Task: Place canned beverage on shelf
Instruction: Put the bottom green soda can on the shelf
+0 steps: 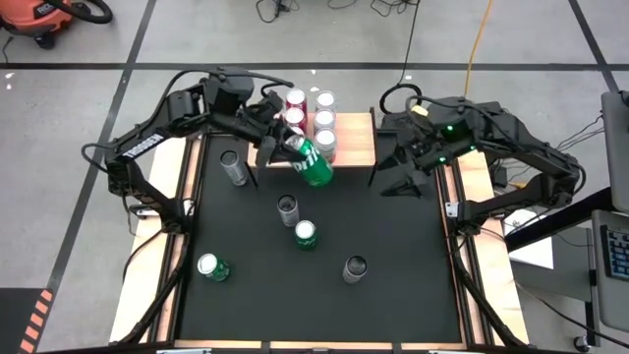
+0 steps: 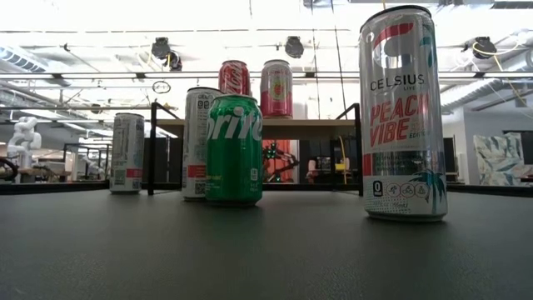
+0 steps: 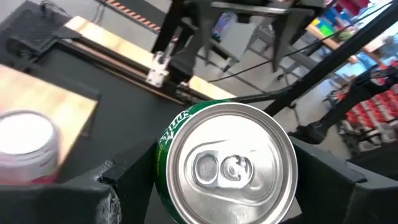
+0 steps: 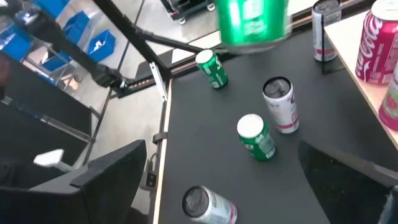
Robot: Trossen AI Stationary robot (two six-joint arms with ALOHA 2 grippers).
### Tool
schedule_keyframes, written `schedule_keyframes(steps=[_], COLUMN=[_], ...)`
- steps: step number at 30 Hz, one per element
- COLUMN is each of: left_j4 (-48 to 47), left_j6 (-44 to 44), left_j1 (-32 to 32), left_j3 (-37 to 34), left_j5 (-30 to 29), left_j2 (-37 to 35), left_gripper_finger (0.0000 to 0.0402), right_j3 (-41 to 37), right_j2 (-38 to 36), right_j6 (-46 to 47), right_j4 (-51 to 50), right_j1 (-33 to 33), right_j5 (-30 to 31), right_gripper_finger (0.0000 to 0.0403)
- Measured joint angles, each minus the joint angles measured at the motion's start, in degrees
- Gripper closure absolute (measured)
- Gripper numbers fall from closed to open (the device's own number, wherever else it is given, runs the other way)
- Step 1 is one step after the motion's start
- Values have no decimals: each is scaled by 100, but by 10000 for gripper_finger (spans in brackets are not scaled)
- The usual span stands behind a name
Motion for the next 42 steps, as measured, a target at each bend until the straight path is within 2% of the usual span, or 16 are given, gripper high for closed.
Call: schedule_keyframes(steps=[8, 17, 26, 32, 42], left_j4=[-381, -1002, -1544, -1786, -2012], left_j6=[388, 921, 1689, 2036, 2828], left_j1=[432, 960, 1436, 1654, 1996], left_j3=[4, 4, 4, 4, 4], left_j5=[52, 228, 372, 385, 114], left_j2=[-94, -201, -207, -205, -201], left_gripper_finger=[96, 97, 112, 112, 113], right_j3=[0, 0, 0, 0, 0], right_j2=[-110, -103, 97, 354, 659], right_j6=[-76, -74, 407, 847, 896], right_j4=[-396, -392, 336, 873, 888], right_j1=[36, 38, 40, 40, 238], right_j5=[72, 101, 816, 818, 817], right_gripper_finger=[3, 3, 3, 3, 3])
